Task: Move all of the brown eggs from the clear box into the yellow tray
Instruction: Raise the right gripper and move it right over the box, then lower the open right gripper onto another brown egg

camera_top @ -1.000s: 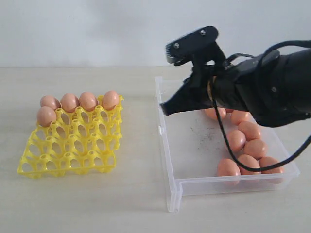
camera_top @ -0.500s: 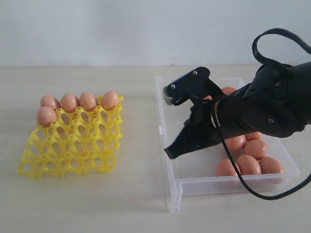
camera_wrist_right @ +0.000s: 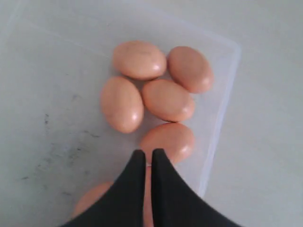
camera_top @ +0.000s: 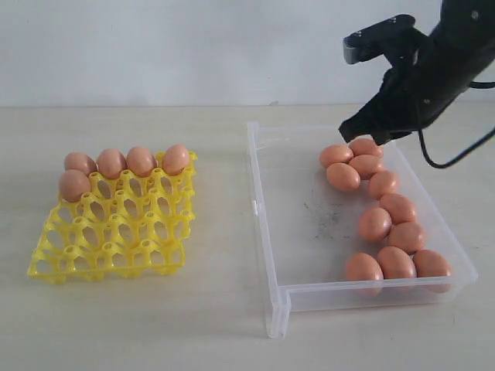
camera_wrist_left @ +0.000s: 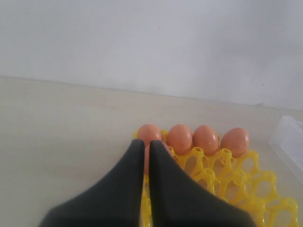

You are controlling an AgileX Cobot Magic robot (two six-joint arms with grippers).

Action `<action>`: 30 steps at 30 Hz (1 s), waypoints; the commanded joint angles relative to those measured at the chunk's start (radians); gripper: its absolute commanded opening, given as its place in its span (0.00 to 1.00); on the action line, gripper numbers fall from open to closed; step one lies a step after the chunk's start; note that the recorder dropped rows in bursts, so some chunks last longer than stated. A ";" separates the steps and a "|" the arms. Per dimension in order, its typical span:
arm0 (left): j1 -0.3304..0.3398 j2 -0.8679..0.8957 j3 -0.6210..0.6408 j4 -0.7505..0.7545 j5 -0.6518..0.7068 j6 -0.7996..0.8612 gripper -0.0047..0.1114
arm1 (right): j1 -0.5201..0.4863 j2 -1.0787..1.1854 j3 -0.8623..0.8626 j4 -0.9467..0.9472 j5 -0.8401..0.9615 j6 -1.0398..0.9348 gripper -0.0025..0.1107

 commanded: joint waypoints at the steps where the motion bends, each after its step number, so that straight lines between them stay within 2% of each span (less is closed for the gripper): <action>1: -0.003 -0.008 0.005 -0.006 -0.003 -0.009 0.07 | -0.003 0.160 -0.212 0.178 0.194 -0.090 0.02; 3: -0.003 -0.008 0.005 0.008 -0.003 -0.009 0.07 | -0.003 0.223 -0.275 0.180 0.215 -0.113 0.04; 4: -0.003 -0.008 0.005 0.008 -0.003 -0.009 0.07 | -0.003 0.249 -0.289 0.180 0.219 -0.139 0.09; 5: -0.003 -0.008 0.005 0.008 -0.003 -0.009 0.07 | -0.003 0.272 -0.299 0.178 0.219 -0.172 0.16; 8: -0.003 -0.008 0.005 0.008 -0.003 -0.009 0.07 | -0.003 0.326 -0.312 0.178 0.186 -0.188 0.48; 10: -0.003 -0.008 0.005 0.008 -0.003 -0.009 0.07 | -0.003 0.350 -0.312 0.178 0.160 -0.179 0.60; 30: -0.003 -0.008 0.005 0.008 -0.003 -0.009 0.07 | -0.003 0.474 -0.335 0.146 0.053 -0.191 0.57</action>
